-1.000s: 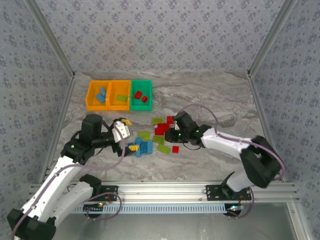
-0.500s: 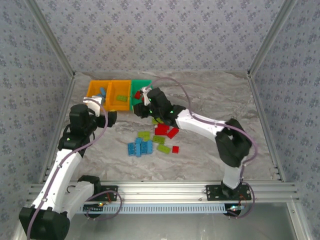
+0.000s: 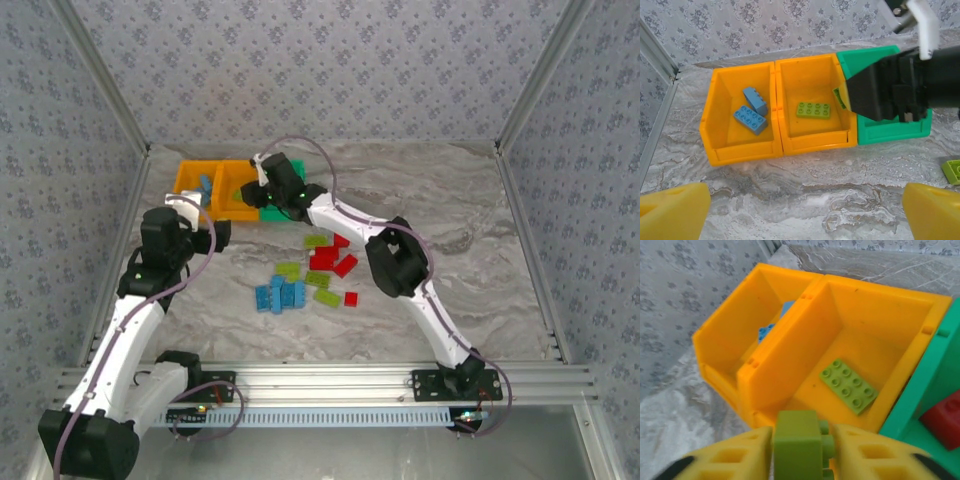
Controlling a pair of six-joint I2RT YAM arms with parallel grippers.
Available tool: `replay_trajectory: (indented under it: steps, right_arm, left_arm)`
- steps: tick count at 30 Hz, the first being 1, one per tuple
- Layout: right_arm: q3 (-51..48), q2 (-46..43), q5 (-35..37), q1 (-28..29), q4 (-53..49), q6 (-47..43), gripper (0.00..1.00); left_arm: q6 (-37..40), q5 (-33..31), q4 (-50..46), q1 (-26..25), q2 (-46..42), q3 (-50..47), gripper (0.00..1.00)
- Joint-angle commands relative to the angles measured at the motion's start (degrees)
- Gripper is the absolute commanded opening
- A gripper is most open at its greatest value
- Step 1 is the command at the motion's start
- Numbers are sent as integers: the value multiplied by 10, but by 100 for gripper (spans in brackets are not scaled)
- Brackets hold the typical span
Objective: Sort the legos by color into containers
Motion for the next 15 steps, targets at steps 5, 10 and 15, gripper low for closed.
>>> replay_trajectory:
  steps: [5,10,15]
  right_arm:
    - [127,40,11,-4,-161,-49,51]
    - [7,-71,25,2,-155,-96,50]
    - [-271,-284,32,-3,-51,-105,52]
  left_arm:
    - [9,-7,6,1,6,7,98]
    - [14,-4,-1,1,9,11,99]
    - [12,-3,-1,1,12,12,99]
